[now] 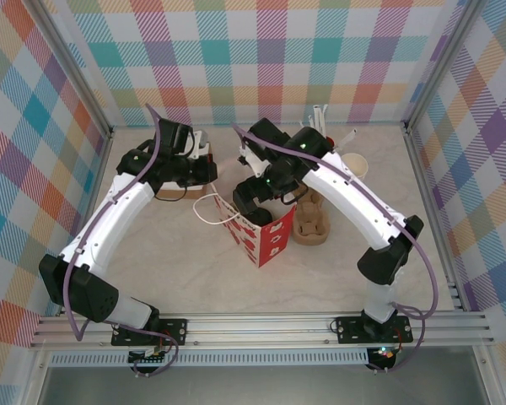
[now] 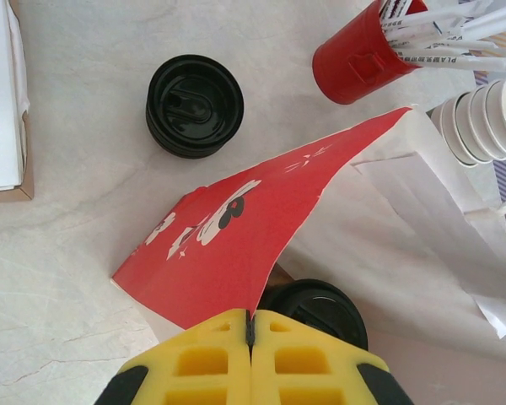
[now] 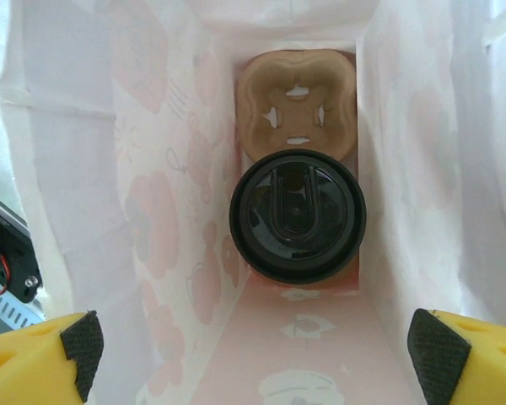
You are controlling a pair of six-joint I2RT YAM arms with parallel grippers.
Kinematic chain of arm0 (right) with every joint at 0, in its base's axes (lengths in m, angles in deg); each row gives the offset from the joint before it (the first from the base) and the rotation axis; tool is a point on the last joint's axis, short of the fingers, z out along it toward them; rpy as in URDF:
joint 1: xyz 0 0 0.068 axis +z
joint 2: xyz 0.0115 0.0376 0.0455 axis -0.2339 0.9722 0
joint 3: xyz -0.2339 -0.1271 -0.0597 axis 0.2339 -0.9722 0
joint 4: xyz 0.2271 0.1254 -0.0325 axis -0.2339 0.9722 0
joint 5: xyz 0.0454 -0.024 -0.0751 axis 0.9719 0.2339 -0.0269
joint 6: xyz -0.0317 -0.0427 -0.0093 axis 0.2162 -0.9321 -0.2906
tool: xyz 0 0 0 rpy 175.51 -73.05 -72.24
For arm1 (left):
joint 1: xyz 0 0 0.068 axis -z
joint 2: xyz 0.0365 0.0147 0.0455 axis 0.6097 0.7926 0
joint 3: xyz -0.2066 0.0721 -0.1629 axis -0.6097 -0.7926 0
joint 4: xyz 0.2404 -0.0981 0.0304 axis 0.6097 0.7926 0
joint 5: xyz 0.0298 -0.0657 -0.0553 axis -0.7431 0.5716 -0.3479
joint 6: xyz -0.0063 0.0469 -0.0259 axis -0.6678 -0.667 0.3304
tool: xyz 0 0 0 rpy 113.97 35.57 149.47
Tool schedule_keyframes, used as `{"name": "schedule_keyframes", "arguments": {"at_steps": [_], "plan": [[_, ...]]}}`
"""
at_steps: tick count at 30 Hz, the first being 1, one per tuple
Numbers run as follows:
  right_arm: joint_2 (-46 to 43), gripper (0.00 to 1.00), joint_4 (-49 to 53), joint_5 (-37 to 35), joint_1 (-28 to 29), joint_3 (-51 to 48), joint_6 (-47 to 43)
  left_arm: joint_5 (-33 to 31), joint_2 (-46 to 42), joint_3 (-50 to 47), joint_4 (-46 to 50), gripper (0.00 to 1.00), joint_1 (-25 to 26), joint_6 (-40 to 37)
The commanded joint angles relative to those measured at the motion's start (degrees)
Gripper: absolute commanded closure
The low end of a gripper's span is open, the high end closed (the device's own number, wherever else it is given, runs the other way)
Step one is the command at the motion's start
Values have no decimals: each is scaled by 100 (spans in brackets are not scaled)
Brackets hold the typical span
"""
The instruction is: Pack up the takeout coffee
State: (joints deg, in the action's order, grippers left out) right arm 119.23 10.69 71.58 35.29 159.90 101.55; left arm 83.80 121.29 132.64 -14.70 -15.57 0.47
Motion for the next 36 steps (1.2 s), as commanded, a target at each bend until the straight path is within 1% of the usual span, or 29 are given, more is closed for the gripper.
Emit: {"name": "schedule_keyframes", "arguments": {"at_steps": [1,6,11,16,17,19,23,27,28,30,33,36], "plan": [[-225,7,197,-4,-9,275,127,33,-173,54,33,100,28,-99],[-361,9,223,9,-8,434,157,-11,-122,32,50,100,33,-72],[-520,20,161,-64,-8,600,207,-29,-115,1,33,100,32,-70],[-835,30,-109,-407,-21,754,243,-62,-118,10,33,100,32,-62],[-923,32,-175,-451,-21,766,253,-68,-112,14,28,98,30,-50],[-1124,36,-337,-523,-37,766,245,-103,-126,20,22,91,33,-32],[-1465,42,-452,-782,-99,710,182,-135,-150,54,24,84,33,-17],[-1939,45,-584,-1159,-343,262,78,-169,-189,160,16,68,33,34],[-2098,46,-661,-1158,-501,87,71,-184,-196,206,22,63,33,41],[-2418,47,-832,-1070,-850,-305,36,-216,-206,307,57,56,29,41],[-2859,48,-1171,-696,-1647,-1004,16,-314,-218,453,73,46,24,63],[-3046,48,-1360,-403,-2382,-1514,-36,-416,-293,548,12,36,15,100]]}}
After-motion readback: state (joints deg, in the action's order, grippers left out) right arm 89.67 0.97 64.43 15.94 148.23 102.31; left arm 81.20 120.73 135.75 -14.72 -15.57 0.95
